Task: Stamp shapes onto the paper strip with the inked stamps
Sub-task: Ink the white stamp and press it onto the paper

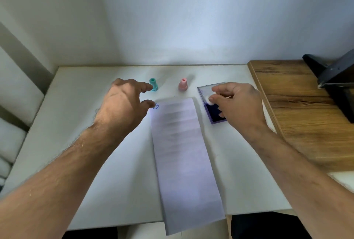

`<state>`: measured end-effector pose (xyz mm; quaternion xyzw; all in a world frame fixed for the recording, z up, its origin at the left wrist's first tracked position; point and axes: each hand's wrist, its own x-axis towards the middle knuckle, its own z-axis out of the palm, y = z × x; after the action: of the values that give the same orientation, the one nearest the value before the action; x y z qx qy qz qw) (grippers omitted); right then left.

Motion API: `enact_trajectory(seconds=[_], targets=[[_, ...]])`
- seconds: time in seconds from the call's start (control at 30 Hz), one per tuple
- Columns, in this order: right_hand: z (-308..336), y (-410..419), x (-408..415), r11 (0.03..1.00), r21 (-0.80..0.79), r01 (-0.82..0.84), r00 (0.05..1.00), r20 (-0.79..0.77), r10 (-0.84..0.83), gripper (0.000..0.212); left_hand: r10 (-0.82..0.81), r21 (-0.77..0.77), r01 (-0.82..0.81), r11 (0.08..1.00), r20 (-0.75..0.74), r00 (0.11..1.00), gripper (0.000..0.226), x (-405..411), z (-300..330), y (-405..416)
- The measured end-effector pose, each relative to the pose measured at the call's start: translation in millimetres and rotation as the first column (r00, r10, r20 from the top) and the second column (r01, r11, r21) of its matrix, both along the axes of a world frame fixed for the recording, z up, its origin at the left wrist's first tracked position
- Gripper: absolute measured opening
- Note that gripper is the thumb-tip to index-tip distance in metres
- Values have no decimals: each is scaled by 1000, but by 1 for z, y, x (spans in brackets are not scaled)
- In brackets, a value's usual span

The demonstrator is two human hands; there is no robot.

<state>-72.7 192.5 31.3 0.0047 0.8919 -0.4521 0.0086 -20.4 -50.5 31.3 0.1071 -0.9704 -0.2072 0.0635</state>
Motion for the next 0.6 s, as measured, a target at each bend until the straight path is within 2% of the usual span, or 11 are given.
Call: enact_trajectory(seconds=[0.1,0.2,0.33,0.43,0.5,0.53,0.6], targets=[[6,-26,6,936,-353,14,989,141,38,12,-9,-23,10,1000,32,999,48,1,-3,-4],[2,-52,12,797,-599,79,944,302,134,10,-23,-27,24,999,34,999,48,4,-8,-8],[-6,-78,16,564,-767,304,839,497,223,12,-54,-38,54,998,17,998,49,8,-14,-9],[-11,-89,17,412,-810,418,784,550,286,9,-66,-46,66,997,4,998,49,12,-21,-7],[-14,-94,18,411,-805,427,793,552,256,9,-47,-40,47,998,-1,999,51,15,-25,-5],[-15,-95,18,460,-794,397,824,529,202,10,-43,-41,43,998,-3,999,51,15,-27,-2],[-22,-97,16,692,-680,240,927,372,44,8,-45,-49,45,998,-4,999,51,17,-30,-1]])
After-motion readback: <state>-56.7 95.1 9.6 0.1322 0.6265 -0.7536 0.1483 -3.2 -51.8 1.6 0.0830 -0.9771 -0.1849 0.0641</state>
